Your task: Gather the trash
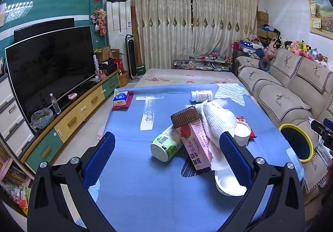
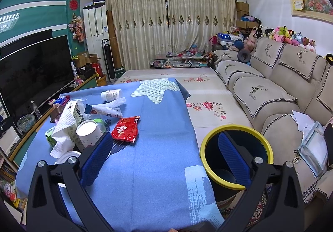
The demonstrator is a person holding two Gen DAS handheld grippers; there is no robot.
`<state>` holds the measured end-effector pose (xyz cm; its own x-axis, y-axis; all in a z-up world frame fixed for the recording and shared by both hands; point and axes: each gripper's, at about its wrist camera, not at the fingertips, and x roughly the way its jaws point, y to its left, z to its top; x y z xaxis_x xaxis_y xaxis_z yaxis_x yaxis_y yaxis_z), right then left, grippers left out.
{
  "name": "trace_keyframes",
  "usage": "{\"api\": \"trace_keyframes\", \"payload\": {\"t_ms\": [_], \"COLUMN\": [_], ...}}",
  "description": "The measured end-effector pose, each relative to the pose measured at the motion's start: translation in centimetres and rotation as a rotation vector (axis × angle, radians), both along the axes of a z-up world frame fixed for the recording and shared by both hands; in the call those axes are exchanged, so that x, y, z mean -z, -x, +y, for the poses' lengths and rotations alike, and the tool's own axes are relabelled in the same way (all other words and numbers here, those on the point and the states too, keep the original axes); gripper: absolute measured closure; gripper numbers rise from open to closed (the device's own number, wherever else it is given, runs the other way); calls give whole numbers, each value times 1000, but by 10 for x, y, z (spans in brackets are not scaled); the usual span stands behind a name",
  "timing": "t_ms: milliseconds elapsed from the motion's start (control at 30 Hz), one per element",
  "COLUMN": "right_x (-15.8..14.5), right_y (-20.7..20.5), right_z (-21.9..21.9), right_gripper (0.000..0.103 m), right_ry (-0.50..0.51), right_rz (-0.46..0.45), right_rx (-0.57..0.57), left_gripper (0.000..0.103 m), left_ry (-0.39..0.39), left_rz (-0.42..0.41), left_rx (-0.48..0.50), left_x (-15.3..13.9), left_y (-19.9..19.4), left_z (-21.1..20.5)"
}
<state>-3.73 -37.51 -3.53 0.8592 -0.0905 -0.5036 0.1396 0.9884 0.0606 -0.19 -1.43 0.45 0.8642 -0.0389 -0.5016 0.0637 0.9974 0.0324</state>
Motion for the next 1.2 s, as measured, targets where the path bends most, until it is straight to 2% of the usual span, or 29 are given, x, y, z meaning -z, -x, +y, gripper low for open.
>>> {"api": "trace_keyframes", "payload": {"t_ms": [1200], "right_x": [2], "right_y": [-1], "right_z": [-2], "right_gripper": [6], "right_ry": [-6], "right_rz": [1], "right_rx": [3], "left_gripper": [4], "left_ry": [-7], "left_rz": [-1], "left_rx": [7], "left_x": [1], "left_y": [1], "left_z": [-6]}}
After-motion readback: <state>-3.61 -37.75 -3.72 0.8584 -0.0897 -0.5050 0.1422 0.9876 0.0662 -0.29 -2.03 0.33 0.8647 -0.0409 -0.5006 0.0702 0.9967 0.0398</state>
